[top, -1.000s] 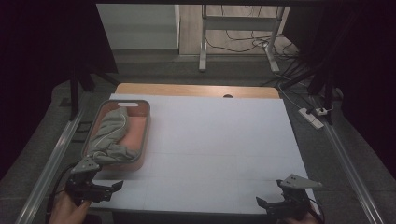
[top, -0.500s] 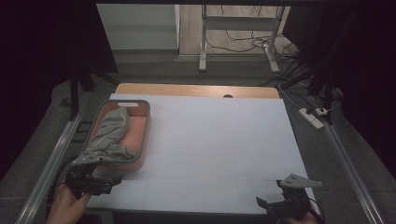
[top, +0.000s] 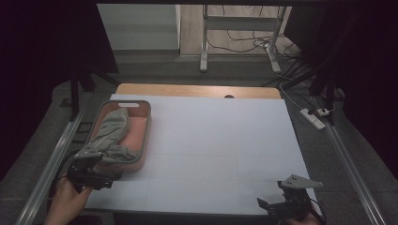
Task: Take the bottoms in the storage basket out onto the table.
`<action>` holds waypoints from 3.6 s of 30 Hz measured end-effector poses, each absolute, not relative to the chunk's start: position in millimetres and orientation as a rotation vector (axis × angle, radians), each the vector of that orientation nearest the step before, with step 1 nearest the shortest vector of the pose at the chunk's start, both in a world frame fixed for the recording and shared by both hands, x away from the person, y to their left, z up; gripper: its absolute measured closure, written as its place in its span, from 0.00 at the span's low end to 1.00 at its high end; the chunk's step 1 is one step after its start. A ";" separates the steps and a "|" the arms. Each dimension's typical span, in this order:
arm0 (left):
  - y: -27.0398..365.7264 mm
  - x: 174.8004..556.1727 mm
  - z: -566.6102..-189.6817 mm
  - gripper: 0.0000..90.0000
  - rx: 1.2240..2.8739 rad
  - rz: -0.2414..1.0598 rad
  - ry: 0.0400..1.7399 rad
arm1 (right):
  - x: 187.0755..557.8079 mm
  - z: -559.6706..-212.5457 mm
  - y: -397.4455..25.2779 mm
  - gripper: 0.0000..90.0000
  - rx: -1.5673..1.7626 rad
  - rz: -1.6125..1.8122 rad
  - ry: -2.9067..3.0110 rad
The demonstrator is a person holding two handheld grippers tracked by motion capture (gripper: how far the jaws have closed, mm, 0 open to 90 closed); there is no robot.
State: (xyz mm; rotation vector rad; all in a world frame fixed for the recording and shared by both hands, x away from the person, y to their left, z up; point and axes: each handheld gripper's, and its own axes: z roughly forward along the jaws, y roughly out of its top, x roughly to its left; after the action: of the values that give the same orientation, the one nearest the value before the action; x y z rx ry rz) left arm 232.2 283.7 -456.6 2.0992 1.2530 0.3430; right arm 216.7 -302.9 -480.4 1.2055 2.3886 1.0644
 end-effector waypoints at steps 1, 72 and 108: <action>284.2 233.6 -456.6 0.00 2.100 0.343 1.254 | 216.7 -480.5 -302.8 0.00 1.206 1.062 2.388; 312.7 343.7 -464.0 0.01 2.282 0.215 1.373 | 217.7 -481.8 -300.1 0.00 1.189 1.031 2.420; 307.3 356.4 -488.6 0.65 2.447 0.177 1.528 | 216.9 -482.6 -297.2 0.00 1.161 0.996 2.435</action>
State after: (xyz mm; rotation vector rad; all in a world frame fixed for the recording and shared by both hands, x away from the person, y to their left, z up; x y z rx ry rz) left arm 356.4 307.3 -488.6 2.4466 1.5278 0.1770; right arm 216.9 -297.2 -482.6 1.1608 2.4345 0.9965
